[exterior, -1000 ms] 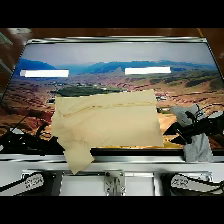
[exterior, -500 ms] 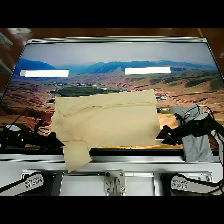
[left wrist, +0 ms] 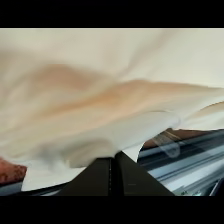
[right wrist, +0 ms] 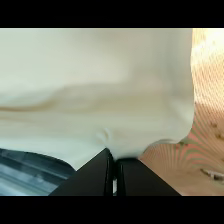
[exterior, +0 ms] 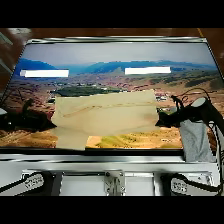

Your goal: Fold the shirts.

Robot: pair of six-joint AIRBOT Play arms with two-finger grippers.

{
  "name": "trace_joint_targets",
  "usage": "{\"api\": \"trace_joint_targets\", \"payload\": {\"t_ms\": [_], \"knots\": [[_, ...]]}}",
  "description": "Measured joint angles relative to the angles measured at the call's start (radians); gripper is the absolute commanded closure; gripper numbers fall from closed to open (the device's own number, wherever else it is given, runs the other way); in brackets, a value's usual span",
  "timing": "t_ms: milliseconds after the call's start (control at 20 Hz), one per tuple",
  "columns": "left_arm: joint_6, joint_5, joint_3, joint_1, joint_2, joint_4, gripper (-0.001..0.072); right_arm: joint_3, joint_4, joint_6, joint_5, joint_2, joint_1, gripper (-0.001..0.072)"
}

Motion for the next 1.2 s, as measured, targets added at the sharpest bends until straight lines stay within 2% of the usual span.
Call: {"api": "trace_joint_targets", "payload": {"t_ms": [300, 550, 1000, 1050, 1100, 1150, 1200], "knots": [[-0.084, 0.023, 0.335, -0.106, -0.172, -0.026, 0.067, 0.325, -0.082, 0.124, -0.125, -0.168, 0.119, 0.0653], [-0.158, 0.029, 0.566, -0.136, -0.377, -0.034, 0.0669, 0.56, -0.092, 0.174, -0.158, -0.361, 0.141, 0.0652], [-0.202, 0.129, 0.676, -0.141, -0.556, -0.072, 0.0669, 0.705, -0.099, 0.214, -0.225, -0.513, 0.146, 0.0651], [-0.203, 0.138, 0.678, -0.141, -0.565, -0.078, 0.0659, 0.707, -0.102, 0.221, -0.224, -0.518, 0.146, 0.0617], [-0.207, 0.143, 0.679, -0.141, -0.573, -0.082, 0.0533, 0.71, -0.103, 0.224, -0.225, -0.522, 0.146, 0.0364], [-0.212, 0.145, 0.68, -0.14, -0.579, -0.087, 0.0288, 0.711, -0.105, 0.228, -0.227, -0.524, 0.146, 0.005], [-0.218, 0.143, 0.682, -0.139, -0.583, -0.089, 0.0165, 0.712, -0.104, 0.228, -0.229, -0.523, 0.144, 0.0026]]}}
